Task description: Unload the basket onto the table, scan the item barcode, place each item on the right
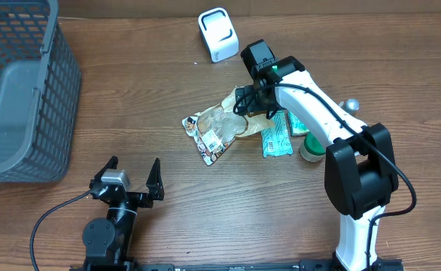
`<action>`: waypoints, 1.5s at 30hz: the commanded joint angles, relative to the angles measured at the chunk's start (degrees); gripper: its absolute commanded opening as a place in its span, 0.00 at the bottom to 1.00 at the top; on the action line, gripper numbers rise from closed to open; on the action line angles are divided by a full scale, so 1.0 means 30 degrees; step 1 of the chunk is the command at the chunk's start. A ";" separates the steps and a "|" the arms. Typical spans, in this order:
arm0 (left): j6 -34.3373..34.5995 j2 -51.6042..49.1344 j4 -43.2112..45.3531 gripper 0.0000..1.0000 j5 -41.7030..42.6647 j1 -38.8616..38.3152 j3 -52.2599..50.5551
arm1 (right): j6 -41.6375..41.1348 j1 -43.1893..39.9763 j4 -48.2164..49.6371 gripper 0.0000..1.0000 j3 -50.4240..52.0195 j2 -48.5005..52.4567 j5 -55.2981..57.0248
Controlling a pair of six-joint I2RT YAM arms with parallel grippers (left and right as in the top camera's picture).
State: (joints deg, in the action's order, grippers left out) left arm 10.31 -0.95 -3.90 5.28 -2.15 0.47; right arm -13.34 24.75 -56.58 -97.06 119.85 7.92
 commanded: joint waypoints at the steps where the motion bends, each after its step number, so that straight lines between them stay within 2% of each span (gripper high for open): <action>1: -0.0372 0.0233 -0.0073 1.00 -0.0277 0.0102 -0.0066 | -0.0124 -0.0029 0.0073 1.00 0.0102 -0.0015 0.0138; 29: -0.0372 0.0233 -0.0073 1.00 -0.0270 0.0102 -0.0066 | -0.0131 -0.0029 0.0131 1.00 0.0102 -0.0117 0.0138; 45: -0.0372 0.0233 -0.0080 1.00 -0.0277 0.0102 -0.0066 | -0.0131 -0.0029 0.0124 1.00 0.0102 -0.8495 0.0138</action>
State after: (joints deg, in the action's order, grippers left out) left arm 10.31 -0.97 -3.90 5.28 -2.15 0.47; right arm -13.34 24.75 -56.49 -96.51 99.66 7.92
